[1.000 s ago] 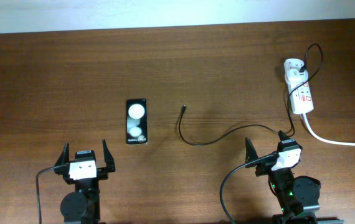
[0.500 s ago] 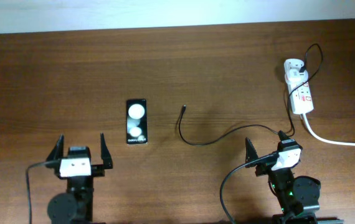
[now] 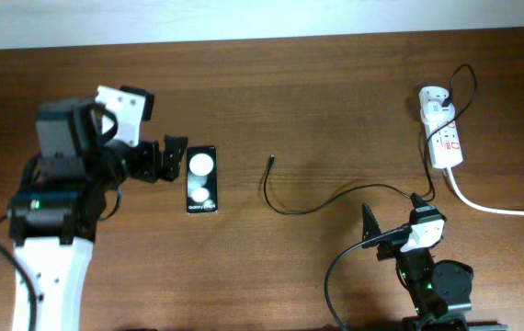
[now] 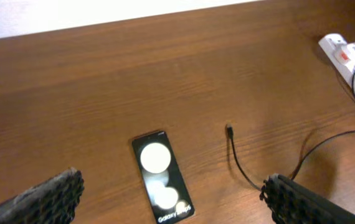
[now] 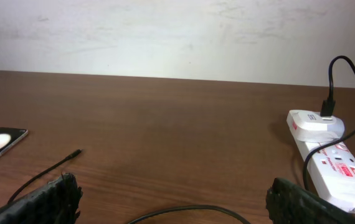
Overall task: Plug charger to phone and switch on socket
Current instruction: 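Move the left gripper over the black phone and grasp it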
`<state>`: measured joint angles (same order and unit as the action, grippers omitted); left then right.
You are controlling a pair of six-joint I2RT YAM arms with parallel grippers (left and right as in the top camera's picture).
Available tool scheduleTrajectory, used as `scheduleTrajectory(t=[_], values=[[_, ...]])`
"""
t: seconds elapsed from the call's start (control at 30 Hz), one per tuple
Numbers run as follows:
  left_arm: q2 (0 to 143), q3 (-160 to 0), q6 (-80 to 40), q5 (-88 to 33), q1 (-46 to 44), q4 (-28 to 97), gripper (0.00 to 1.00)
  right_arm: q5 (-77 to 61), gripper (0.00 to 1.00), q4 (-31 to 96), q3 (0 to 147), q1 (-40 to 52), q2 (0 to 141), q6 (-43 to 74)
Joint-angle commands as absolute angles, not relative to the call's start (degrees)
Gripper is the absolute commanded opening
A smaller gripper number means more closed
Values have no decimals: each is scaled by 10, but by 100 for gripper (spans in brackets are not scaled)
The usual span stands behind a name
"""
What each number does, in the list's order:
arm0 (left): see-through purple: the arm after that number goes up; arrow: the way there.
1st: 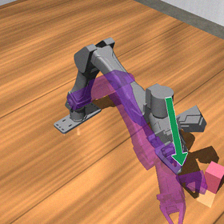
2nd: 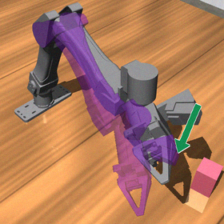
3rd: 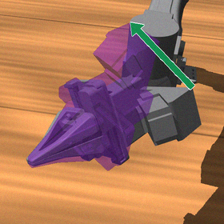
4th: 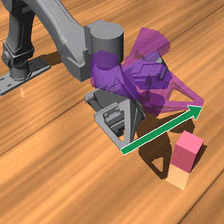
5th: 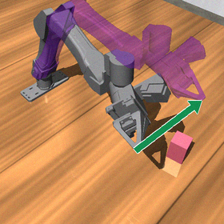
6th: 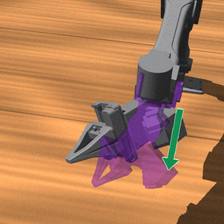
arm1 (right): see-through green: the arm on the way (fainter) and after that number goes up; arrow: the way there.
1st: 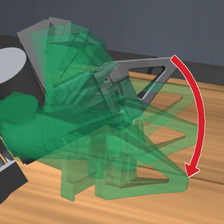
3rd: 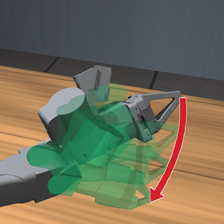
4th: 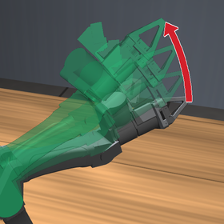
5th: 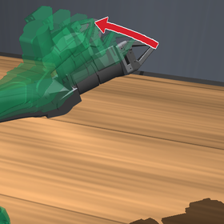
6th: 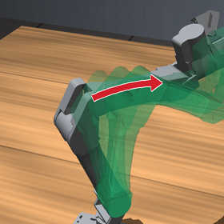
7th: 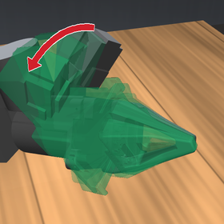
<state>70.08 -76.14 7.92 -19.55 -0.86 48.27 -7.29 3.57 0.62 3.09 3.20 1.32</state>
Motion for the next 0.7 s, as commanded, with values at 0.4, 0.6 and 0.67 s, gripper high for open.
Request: scheduleTrajectory(t=[0.4,0.6,0.67], values=[[967,-822,-110,-11,-115,586,92,-68,99,39,3,34,29,15],[1104,-822,-111,-10,-116,578,91,-68,99,39,3,34,29,15],[1136,-822,-111,-10,-116,561,91,-68,99,39,3,34,29,15]])
